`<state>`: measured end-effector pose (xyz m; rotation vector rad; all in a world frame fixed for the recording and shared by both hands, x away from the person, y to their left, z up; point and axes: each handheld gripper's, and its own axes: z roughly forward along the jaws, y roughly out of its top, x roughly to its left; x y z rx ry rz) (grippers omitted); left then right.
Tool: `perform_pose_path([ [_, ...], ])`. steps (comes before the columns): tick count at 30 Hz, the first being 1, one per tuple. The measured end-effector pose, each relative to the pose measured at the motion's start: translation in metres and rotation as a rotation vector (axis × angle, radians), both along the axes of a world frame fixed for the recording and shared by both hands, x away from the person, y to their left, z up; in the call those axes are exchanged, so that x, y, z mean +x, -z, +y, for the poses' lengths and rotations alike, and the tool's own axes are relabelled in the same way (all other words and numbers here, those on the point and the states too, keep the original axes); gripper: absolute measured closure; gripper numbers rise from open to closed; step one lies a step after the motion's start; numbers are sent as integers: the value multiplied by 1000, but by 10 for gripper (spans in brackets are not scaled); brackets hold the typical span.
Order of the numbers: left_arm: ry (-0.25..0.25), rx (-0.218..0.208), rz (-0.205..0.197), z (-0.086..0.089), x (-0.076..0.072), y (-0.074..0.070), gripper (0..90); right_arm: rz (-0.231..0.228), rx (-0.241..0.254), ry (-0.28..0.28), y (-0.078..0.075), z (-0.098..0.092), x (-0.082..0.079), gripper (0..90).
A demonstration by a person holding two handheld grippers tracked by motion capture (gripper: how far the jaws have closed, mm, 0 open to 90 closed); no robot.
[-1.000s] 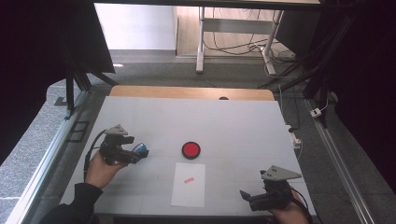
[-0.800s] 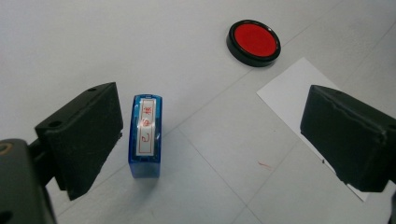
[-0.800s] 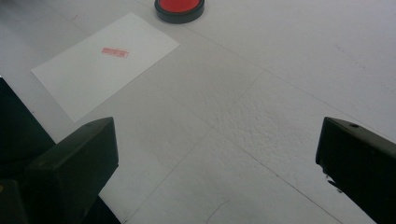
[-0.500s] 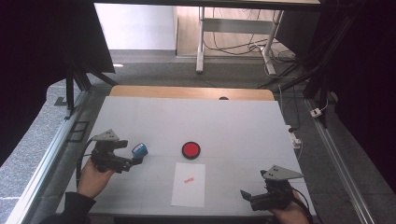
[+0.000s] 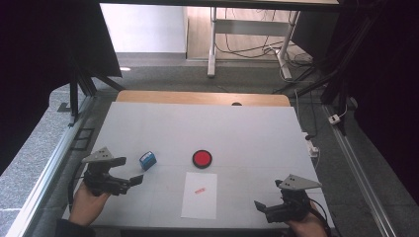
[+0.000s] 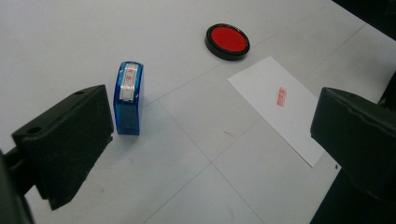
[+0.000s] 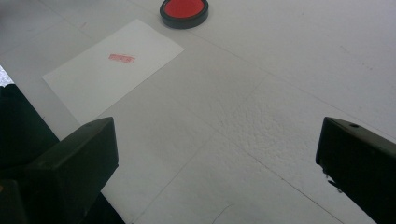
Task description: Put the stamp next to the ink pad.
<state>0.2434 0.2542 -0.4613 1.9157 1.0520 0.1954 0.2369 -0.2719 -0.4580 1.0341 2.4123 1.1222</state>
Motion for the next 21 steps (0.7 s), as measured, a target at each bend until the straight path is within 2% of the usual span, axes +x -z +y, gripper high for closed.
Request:
perform_pose_path([
  [11,-24,-4,-5,13,-23,2,0,0,3,4,0,0,0,0],
  [21,-56,-19,11,26,-43,6,0,-2,-3,6,0,0,0,0],
])
